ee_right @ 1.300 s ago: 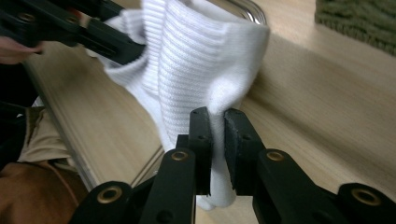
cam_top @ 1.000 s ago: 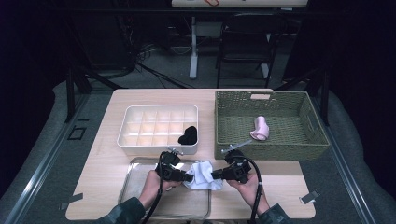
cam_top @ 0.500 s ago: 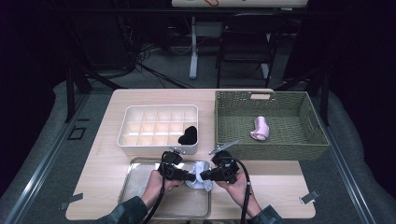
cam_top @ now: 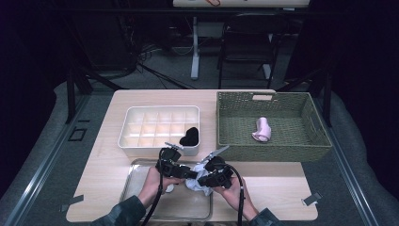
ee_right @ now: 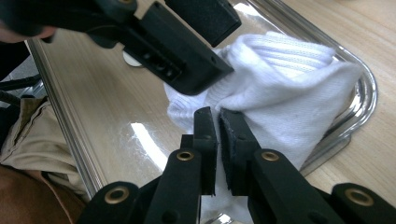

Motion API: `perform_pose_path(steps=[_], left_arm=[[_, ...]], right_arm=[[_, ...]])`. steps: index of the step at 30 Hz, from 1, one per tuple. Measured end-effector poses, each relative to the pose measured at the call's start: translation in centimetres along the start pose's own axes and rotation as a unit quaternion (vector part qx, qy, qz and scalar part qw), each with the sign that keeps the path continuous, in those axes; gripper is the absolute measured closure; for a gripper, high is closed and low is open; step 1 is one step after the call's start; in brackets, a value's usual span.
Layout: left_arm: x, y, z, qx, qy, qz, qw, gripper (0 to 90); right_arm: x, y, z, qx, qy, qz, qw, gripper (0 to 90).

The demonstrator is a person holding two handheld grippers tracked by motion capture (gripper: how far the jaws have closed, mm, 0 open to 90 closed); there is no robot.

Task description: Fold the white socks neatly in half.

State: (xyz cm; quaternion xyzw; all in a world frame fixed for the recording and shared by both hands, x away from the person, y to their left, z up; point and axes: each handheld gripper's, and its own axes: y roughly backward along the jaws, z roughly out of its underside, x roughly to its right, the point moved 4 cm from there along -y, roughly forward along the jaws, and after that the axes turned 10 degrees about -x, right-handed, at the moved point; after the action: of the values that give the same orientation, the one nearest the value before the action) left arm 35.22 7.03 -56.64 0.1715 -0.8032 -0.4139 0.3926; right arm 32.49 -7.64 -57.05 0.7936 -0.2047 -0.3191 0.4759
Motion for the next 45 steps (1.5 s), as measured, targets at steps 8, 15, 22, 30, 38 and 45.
perform_pose_path(steps=[8, 15, 22, 30, 38, 45], left_arm=[[-0.5, -1.7, -0.3, -0.016, 0.01, -0.022, 0.9996, 48.5], [-1.0, -1.5, -0.3, -0.012, 0.02, -0.026, 0.9994, 48.5], [-0.8, -2.1, -0.5, -0.021, 0.024, -0.017, 0.9993, 45.3], [-0.8, -2.5, -0.6, -0.04, -0.017, -0.035, 0.9985, 52.5], [-1.1, -2.4, -0.3, -0.033, -0.029, -0.025, 0.9987, 64.9], [-1.2, -2.3, -0.3, -0.023, -0.031, -0.014, 0.9992, 70.7]], right_arm=[[-0.3, 0.5, 0.1, 0.008, 0.007, -0.011, 0.9999, 70.9], [0.9, 1.7, 1.3, 0.007, -0.018, -0.001, 0.9998, 60.2], [0.8, 0.2, 1.2, -0.023, -0.014, 0.008, 0.9996, 67.3], [0.2, -0.3, 1.2, -0.021, 0.002, 0.009, 0.9997, 66.0], [0.7, 1.3, 1.5, -0.007, 0.019, -0.003, 0.9998, 54.1], [2.6, 3.2, 2.5, 0.009, 0.017, 0.036, 0.9992, 40.4]])
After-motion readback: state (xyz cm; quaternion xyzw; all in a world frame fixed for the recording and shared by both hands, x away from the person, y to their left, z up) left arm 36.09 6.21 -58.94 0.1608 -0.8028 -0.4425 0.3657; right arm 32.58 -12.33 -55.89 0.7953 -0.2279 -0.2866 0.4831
